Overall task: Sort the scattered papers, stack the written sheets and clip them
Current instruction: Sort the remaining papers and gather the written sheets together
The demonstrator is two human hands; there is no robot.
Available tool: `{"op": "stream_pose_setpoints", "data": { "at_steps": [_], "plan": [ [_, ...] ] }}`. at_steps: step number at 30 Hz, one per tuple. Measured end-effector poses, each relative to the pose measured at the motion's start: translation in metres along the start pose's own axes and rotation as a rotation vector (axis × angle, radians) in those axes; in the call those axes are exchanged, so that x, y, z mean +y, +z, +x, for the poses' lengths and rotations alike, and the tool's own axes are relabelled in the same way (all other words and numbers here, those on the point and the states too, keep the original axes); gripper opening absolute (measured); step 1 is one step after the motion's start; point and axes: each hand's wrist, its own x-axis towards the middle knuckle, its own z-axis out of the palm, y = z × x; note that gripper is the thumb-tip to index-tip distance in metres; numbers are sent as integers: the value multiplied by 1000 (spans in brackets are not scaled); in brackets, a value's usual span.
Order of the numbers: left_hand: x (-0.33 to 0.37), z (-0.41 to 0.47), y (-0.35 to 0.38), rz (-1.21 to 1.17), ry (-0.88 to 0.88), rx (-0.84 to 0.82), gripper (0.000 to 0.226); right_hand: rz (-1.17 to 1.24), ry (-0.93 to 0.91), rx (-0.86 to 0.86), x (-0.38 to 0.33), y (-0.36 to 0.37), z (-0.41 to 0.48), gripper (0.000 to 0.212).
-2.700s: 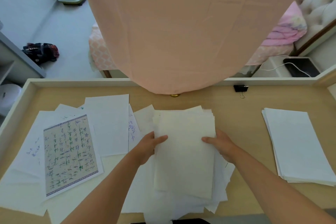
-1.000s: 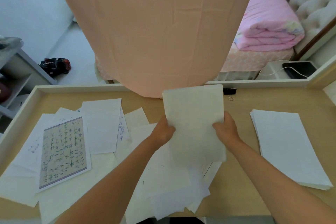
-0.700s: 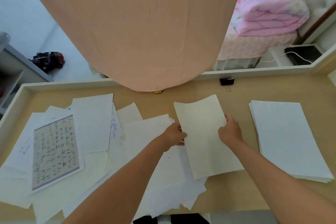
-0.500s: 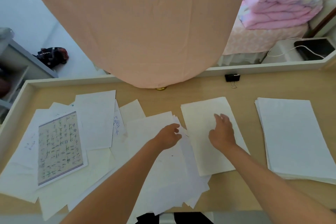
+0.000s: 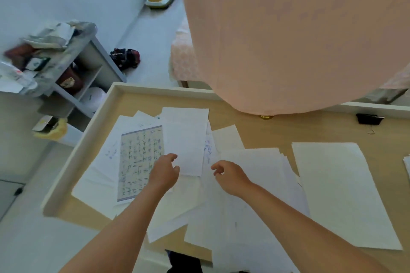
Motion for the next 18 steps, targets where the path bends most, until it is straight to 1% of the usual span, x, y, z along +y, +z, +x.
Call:
{"op": "stream_pose_setpoints", "data": {
  "at_steps": [2, 4, 7, 10, 12, 14, 16, 18],
  "plan": [
    [-36, 12, -22, -23, -89, 49, 45, -4, -5, -17, -32, 28, 19, 32],
    [-72, 25, -43, -2, -169, 58, 52, 13, 14, -9, -63, 57, 36, 34],
    [-120, 47, -70, 42, -274, 42, 66, 40, 103, 34, -100, 100, 61, 41],
    [-155, 66, -87, -73, -368, -17, 92, 86, 215, 106, -125, 137, 83, 53],
    [-162, 73, -92, -166, -375, -58, 100, 109, 289, 179, -135, 154, 91, 61],
    [-173, 82, -98, -208, -379, -97, 102, 159, 373, 252, -151, 174, 100, 72],
    [-169, 83, -95, -244, -383, -113, 100, 187, 440, 278, -153, 177, 100, 82],
    [-178, 89, -96, -382, -401, -152, 92, 212, 513, 277, -154, 184, 106, 84]
  ]
}}
